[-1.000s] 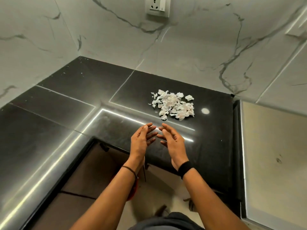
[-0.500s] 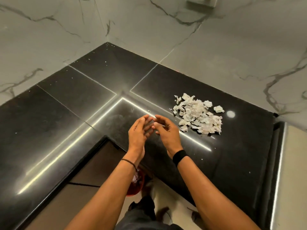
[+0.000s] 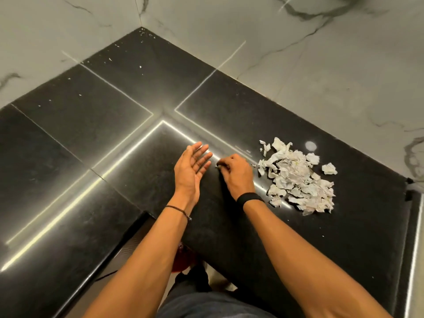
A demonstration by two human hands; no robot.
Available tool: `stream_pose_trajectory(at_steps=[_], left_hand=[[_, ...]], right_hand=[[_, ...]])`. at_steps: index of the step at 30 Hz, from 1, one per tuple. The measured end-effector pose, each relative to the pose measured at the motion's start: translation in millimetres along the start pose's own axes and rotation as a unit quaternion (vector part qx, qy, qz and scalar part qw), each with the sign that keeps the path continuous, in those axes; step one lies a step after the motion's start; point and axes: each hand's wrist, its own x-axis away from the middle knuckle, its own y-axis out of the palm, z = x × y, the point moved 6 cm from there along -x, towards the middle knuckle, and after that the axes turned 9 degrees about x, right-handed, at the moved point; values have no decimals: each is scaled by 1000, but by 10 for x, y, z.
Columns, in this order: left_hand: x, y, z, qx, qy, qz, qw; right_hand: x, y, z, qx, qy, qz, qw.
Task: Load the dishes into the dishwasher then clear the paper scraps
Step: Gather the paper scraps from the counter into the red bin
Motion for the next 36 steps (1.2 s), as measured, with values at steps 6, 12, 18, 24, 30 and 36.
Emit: stream_pose_trajectory(at_steps=[6, 12, 18, 24, 30, 36], left_hand=[[-216, 56, -67, -9, 9, -3, 1000], [-233, 79, -61, -5, 22, 6, 1000], [-233, 13, -20, 31, 1, 18, 999], [-245, 67, -78, 44, -12, 14, 999], [-185, 517, -561, 165, -159, -40, 973], [-89, 829, -892, 225, -228, -77, 944]], right_hand=[[96, 79, -2, 29, -3, 13, 999], [157, 39, 47, -35, 10, 7, 999], [98, 73, -26, 5, -27, 14, 1000], [105, 86, -53, -9, -8, 19, 1000], [305, -415, -40, -226, 57, 66, 970], [490, -780, 502, -211, 158, 157, 952]])
